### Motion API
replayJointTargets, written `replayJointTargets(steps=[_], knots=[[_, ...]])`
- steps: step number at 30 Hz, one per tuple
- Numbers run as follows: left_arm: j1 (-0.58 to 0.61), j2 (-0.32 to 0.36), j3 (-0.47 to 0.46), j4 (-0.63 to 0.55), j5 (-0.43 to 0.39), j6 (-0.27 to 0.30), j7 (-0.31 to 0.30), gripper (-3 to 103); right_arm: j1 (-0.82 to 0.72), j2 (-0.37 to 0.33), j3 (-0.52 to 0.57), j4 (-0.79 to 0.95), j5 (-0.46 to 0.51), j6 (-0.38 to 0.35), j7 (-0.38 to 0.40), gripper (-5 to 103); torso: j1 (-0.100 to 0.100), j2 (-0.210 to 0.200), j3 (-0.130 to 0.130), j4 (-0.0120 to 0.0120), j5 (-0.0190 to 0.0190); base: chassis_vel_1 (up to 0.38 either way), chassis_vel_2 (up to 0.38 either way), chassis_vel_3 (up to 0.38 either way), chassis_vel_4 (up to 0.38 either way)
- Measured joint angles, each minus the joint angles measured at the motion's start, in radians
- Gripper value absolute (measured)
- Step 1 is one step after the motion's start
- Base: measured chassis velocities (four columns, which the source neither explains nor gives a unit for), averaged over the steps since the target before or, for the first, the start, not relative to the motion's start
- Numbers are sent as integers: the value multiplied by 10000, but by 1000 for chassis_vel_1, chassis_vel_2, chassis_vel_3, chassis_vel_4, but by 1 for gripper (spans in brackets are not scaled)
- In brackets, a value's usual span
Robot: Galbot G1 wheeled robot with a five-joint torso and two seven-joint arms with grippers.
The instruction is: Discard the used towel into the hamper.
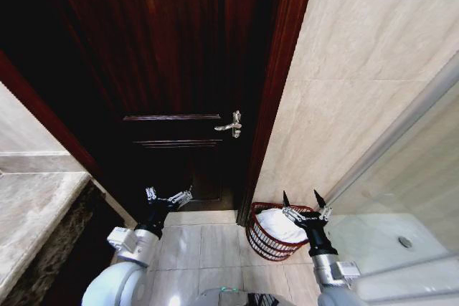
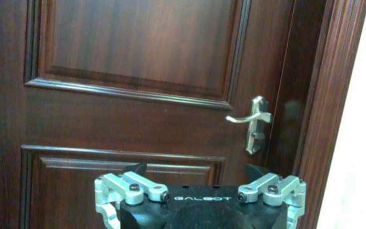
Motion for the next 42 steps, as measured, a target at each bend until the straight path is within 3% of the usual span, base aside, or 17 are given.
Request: replayJointTargets(steps=[7, 31, 42], knots=[[0, 0, 0, 0, 0, 0, 0, 100, 4, -3, 3, -13, 5, -4, 0, 100, 97, 218, 118, 0, 0, 0, 0, 0, 0], [0, 0, 0, 0, 0, 0, 0, 100, 11, -5, 3, -31, 8, -12, -1, 100, 746, 1640, 890, 0, 0, 0, 0, 0, 0], [0, 0, 0, 0, 0, 0, 0, 100, 12, -5, 3, -32, 8, -12, -1, 100, 774, 1700, 925, 0, 0, 0, 0, 0, 0]])
